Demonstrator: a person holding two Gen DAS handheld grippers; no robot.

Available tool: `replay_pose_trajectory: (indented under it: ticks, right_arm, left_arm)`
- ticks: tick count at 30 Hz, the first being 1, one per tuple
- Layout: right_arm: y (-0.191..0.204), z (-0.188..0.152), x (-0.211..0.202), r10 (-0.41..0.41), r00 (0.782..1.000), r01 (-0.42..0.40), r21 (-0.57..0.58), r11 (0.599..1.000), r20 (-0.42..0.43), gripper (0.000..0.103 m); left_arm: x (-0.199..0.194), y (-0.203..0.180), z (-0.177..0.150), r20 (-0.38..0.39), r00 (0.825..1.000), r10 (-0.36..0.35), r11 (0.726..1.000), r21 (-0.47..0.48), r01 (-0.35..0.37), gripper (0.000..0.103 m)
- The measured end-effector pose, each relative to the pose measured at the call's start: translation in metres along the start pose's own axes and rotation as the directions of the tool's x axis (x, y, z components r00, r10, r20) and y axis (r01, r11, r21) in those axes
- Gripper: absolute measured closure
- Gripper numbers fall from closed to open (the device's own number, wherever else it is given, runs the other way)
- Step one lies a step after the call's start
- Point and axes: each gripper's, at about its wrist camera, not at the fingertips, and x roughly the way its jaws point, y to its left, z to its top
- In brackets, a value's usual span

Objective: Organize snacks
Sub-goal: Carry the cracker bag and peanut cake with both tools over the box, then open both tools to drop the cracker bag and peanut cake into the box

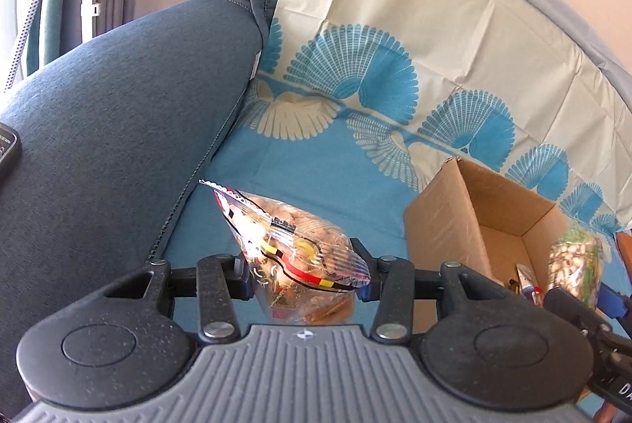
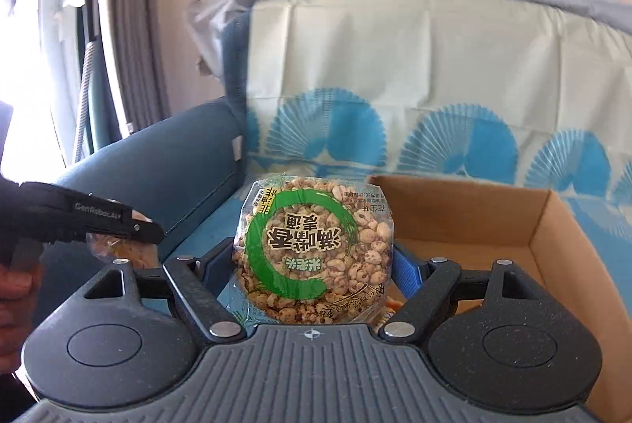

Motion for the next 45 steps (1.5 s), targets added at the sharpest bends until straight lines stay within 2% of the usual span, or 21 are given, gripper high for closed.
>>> replay_pose_trajectory:
  ticks: [3, 8, 15, 20, 27, 31, 37, 40, 45]
  right_arm:
    - [-0.013, 0.001, -0.010, -0.020, 0.999, 0.020, 0.014, 1.000, 0.031, 0.021]
    - [-0.035, -0.002, -0.001, -0.070, 0.998, 0.069, 0.047, 0.997, 0.007, 0.021]
    - [-0.064, -0.004, -0.015, -0.166, 0.986, 0.165, 0.056, 0.985, 0.024, 0.021]
    - [-0.087, -0.008, -0.024, -0.241, 0.970, 0.239, 0.075, 0.968, 0.021, 0.021]
    - [-0.123, -0.015, -0.036, -0.361, 0.932, 0.354, 0.148, 0.923, 0.021, 0.021]
    - [-0.137, -0.018, -0.039, -0.394, 0.919, 0.386, 0.185, 0.904, 0.007, 0.021]
    - [-0.139, -0.021, -0.039, -0.408, 0.913, 0.401, 0.183, 0.898, 0.003, 0.020]
    - [-0.137, -0.021, -0.038, -0.405, 0.914, 0.399, 0.179, 0.899, 0.000, 0.008]
    - [-0.135, -0.023, -0.039, -0.407, 0.913, 0.403, 0.170, 0.899, -0.015, 0.004]
  left_arm:
    - [-0.001, -0.014, 0.000, 0.017, 1.000, -0.026, 1.000, -0.007, 0.026, 0.053]
    - [-0.008, -0.051, -0.002, 0.090, 0.992, -0.091, 0.995, 0.050, 0.086, 0.053]
    - [-0.013, -0.110, -0.015, 0.138, 0.960, -0.242, 0.964, 0.145, 0.222, 0.053]
    - [-0.012, -0.156, -0.034, 0.137, 0.934, -0.329, 0.923, 0.258, 0.287, 0.053]
    - [-0.009, -0.199, -0.059, 0.115, 0.910, -0.398, 0.865, 0.377, 0.331, 0.053]
    - [-0.007, -0.209, -0.066, 0.107, 0.904, -0.413, 0.849, 0.404, 0.340, 0.053]
    - [0.000, -0.213, -0.067, 0.066, 0.898, -0.435, 0.836, 0.401, 0.375, 0.052]
    - [0.003, -0.214, -0.069, 0.034, 0.897, -0.440, 0.830, 0.396, 0.392, 0.036]
    - [-0.003, -0.210, -0.068, 0.070, 0.894, -0.443, 0.830, 0.410, 0.380, 0.026]
